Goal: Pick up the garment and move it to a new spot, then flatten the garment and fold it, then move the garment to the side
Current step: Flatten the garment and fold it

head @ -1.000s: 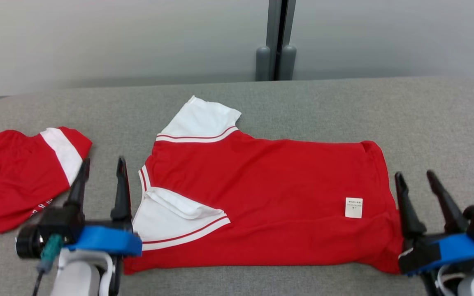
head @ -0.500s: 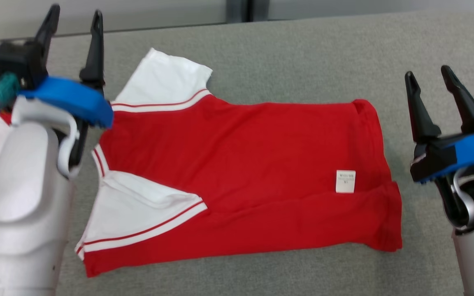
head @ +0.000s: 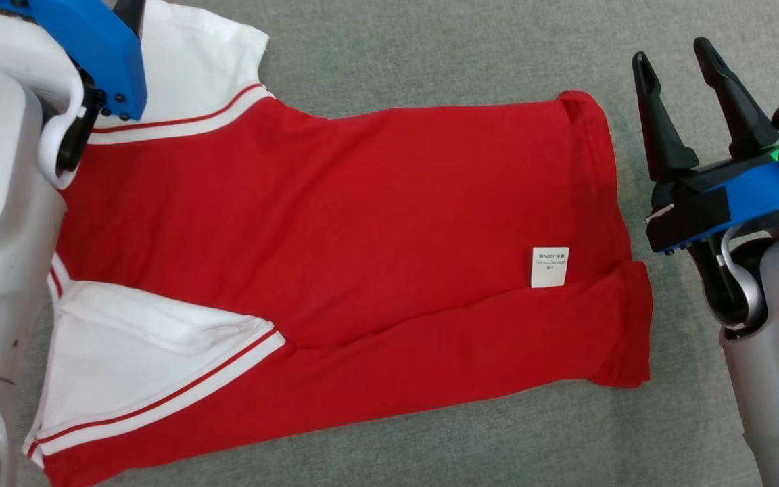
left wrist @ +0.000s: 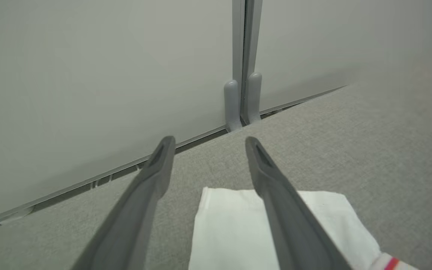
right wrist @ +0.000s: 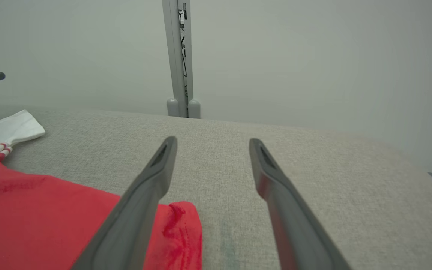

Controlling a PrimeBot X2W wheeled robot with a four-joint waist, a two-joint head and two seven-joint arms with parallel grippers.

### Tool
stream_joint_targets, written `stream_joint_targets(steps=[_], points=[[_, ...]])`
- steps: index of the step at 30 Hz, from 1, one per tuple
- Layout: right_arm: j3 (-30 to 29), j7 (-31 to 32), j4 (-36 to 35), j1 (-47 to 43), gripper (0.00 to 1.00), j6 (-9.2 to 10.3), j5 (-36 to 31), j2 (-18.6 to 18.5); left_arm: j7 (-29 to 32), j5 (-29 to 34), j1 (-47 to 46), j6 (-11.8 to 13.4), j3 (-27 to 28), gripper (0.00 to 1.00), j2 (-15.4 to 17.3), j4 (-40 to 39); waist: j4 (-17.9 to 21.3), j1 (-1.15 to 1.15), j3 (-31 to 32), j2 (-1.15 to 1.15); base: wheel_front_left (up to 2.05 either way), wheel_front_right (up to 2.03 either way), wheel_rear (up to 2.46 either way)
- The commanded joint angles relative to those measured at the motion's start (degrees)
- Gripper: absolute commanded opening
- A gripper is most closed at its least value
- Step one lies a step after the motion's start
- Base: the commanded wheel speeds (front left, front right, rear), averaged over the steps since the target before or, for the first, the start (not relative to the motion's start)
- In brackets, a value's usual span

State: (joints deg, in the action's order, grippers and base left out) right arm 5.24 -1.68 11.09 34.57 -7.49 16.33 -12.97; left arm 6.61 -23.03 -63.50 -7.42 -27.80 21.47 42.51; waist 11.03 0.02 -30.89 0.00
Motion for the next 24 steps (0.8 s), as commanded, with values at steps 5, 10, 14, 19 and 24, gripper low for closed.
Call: stream_joint_targets(steps=[5,10,14,19,24], points=[[1.29,-0.94,0.31,2.31,1.00,-0.03,0.76,0.19,2.33,-3.02,-3.15,-0.02,-4.81,1.00,2.34,4.17,1.82,-0.02,-1.83,0.00,0.00,0.00,0.00],[2.16,-1.31,0.72,3.40,1.00,-0.02,1.39,-0.09,4.76,-5.80,-4.65,-0.02,-8.40,1.00,3.77,7.90,3.06,-0.02,-3.29,0.00,0.00,0.00,0.00],[2.30,-1.27,0.97,3.88,1.00,-0.02,1.71,-0.42,5.85,-8.66,-5.19,-0.03,-10.13,1.00,3.63,9.96,3.53,-0.02,-4.18,0.00,0.00,0.00,0.00],[3.28,0.19,2.06,4.32,1.00,-0.02,2.46,-1.49,7.86,-12.46,-5.14,-0.03,-12.97,0.00,3.43,12.00,3.49,-0.02,-4.11,0.00,0.00,0.00,0.00],[5.78,4.28,2.74,4.51,1.00,-0.02,4.36,-3.78,4.19,-13.44,-6.71,-0.02,-14.35,0.00,3.13,12.35,2.81,-0.02,-2.82,0.00,0.00,0.00,0.00]])
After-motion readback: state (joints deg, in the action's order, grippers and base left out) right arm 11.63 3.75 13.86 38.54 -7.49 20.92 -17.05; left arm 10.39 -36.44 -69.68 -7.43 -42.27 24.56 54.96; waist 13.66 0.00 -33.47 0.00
